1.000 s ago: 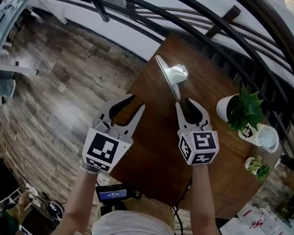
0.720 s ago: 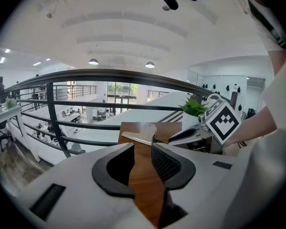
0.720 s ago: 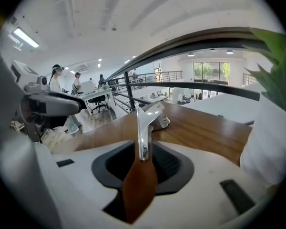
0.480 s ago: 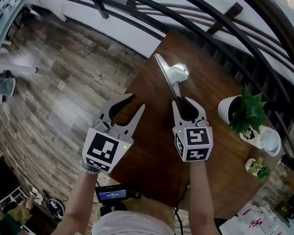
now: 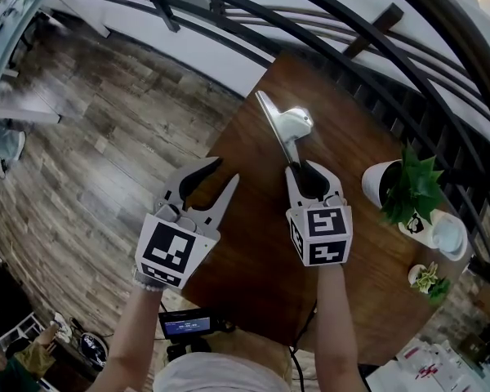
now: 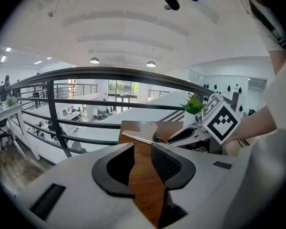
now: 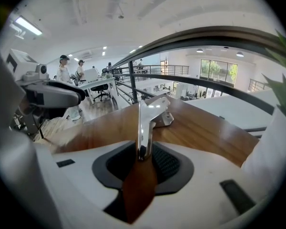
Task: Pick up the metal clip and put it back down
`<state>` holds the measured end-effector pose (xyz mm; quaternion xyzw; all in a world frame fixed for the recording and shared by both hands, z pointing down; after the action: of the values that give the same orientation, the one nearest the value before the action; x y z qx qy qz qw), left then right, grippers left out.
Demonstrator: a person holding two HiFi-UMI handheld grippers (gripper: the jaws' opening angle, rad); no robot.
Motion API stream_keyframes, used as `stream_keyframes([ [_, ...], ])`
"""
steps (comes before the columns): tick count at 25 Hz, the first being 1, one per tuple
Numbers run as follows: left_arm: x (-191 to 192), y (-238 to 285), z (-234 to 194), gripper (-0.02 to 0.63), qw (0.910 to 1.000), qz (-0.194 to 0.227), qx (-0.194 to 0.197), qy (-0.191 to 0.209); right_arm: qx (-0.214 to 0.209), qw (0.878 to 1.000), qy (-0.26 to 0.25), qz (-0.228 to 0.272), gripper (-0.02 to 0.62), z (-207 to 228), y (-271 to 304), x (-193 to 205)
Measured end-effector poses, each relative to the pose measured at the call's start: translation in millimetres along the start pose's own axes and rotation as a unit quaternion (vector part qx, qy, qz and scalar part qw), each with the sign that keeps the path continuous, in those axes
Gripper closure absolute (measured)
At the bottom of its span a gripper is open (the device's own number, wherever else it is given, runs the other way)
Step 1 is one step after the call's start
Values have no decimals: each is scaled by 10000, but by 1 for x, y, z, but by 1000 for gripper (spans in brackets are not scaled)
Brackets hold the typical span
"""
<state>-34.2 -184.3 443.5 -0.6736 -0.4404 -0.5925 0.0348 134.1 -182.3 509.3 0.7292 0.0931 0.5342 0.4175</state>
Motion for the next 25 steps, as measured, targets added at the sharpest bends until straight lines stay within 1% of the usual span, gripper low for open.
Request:
stream_keyframes([
  [5, 1, 3, 1, 491, 10000, -22, 18, -4, 0, 10000, -86, -35, 483, 1, 3, -2],
  [6, 1, 3, 1, 491, 10000, -23, 21, -8, 15, 9999, -109, -55, 503, 1, 3, -3],
  [7, 1, 3, 1, 491, 10000, -26, 23, -13, 19, 9999, -136, -71, 505, 2, 4, -3],
  [17, 2, 7, 2, 491, 10000, -55, 39, -20, 4, 9991, -405, -87, 510, -1, 4, -5],
  [23, 2, 6, 1, 491, 10000, -61, 44, -26, 4, 9995, -316, -12, 503, 0, 3, -7],
  [25, 2, 6, 1, 491, 10000, -62, 43, -22, 18, 9995, -288, 86, 466, 1, 3, -12],
])
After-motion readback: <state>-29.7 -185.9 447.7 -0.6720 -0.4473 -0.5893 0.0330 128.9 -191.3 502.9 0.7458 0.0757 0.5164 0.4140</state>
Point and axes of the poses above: the fingertips, and each gripper's own axes: y forward along the fingers, z to its right, x out of its underside, the point moved 5 cm from there along -y, backward along the fingers, and after that the axes turned 12 degrees about -y, right-handed, at the moved point
